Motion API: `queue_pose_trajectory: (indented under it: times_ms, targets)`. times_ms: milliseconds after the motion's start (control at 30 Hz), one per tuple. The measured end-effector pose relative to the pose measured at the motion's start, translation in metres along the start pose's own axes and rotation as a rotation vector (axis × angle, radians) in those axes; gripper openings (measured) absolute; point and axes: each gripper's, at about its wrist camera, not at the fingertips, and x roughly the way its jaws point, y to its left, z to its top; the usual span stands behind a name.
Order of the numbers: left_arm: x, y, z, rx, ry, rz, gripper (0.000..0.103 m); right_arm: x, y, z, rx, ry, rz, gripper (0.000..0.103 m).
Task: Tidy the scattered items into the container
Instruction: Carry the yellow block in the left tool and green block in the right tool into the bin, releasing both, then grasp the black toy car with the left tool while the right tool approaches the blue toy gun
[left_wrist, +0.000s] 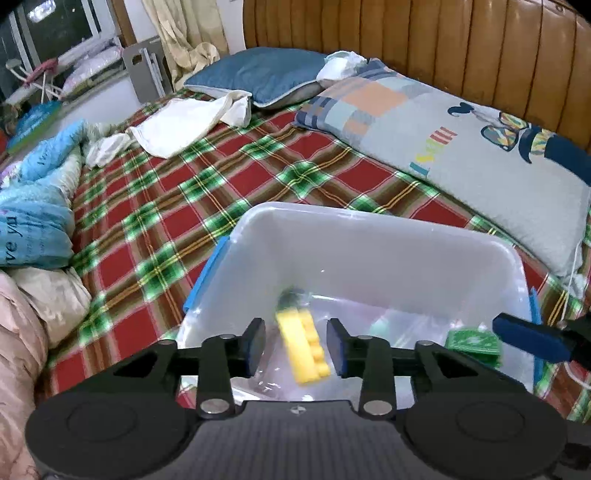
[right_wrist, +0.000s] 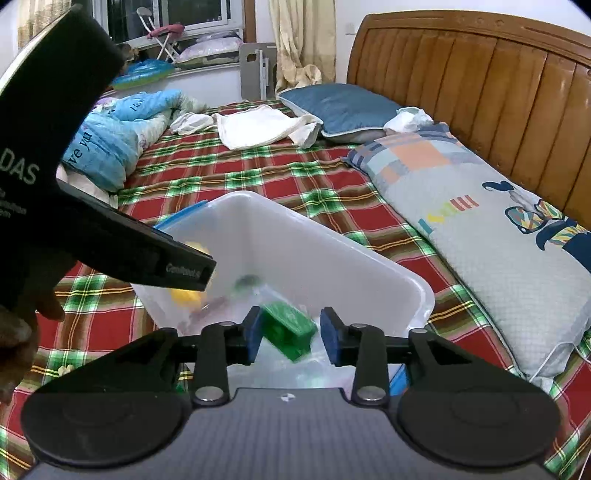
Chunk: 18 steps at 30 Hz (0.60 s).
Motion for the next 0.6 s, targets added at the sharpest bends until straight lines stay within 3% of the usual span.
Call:
queue_pose_trajectory:
  times_ms: [67, 133, 400, 600]
  targets:
    - [0.0, 0.0, -0.001, 0.012, 0.0, 0.012, 0.053, -0.003, 0.003, 0.0, -0.006, -0.007, -0.007, 0.05]
    - [-0.001, 0.002, -0.002, 0.011, -0.006, 0.013, 0.059, -0.002, 0.004, 0.001, -0.002, -0.009, -0.001, 0.051]
    - [-0.021, 0.018, -0.01, 0.003, -0.03, -0.002, 0.059, -0.021, 0.016, -0.002, -0.004, -0.033, 0.039, 0.051]
    - [-0.037, 0.039, -0.043, -0.051, -0.006, -0.015, 0.059, -0.033, 0.03, -0.019, 0.015, -0.013, 0.075, 0.051]
